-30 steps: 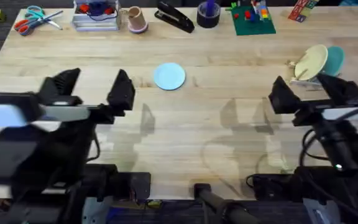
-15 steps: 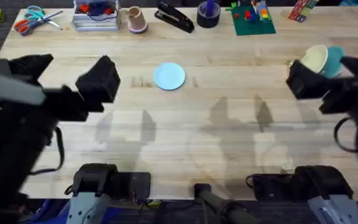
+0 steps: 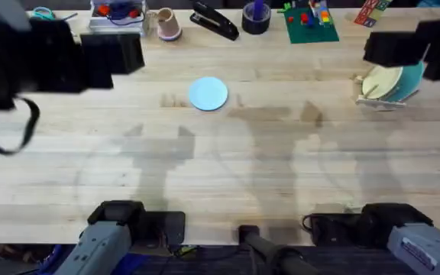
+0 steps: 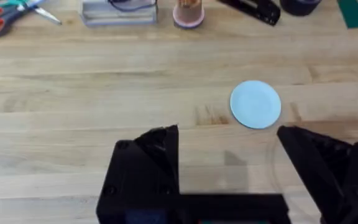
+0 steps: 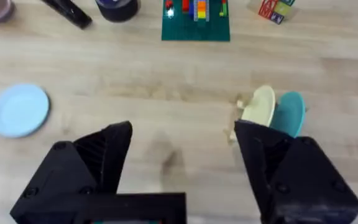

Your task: Pick up the plates from the table one by one and place each into a slot on the dish rack.

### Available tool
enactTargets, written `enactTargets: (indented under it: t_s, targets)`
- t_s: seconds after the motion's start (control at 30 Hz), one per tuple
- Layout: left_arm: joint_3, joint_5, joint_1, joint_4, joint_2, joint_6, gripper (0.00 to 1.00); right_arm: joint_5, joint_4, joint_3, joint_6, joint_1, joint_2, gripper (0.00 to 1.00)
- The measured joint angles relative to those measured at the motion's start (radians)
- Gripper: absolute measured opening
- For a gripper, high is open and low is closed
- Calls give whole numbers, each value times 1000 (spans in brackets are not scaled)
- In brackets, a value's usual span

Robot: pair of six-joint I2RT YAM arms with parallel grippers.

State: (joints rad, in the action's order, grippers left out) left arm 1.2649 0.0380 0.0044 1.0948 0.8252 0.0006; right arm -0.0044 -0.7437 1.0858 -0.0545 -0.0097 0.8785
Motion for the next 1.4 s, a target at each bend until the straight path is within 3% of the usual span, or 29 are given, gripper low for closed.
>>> enactTargets:
  t_s: [0.23, 0.47, 0.67, 0.97, 1.0, 1.17, 1.23, 1.4]
  targets:
    - [205, 3, 0, 147, 214, 0, 972, 0, -181, 204, -47, 0, 187, 992]
    - [349, 22, 0, 296, 385, 0, 972, 0, -290, 314, -57, -2, 306, 992]
    - [387, 26, 0, 361, 466, 0, 972, 0, -302, 321, -98, -2, 321, 994]
    - [388, 26, 0, 362, 476, 0, 969, 1, -308, 322, -161, -2, 321, 995]
    - [388, 26, 0, 363, 476, 2, 925, 1, -308, 322, -163, -2, 321, 993]
    - [388, 27, 0, 369, 476, 0, 131, 0, -309, 322, -164, -2, 321, 993]
    - [388, 30, 0, 377, 476, 6, 50, 0, -308, 322, -164, -2, 321, 995]
    - [388, 44, 0, 386, 476, 3, 41, 0, -308, 322, -164, -2, 321, 995]
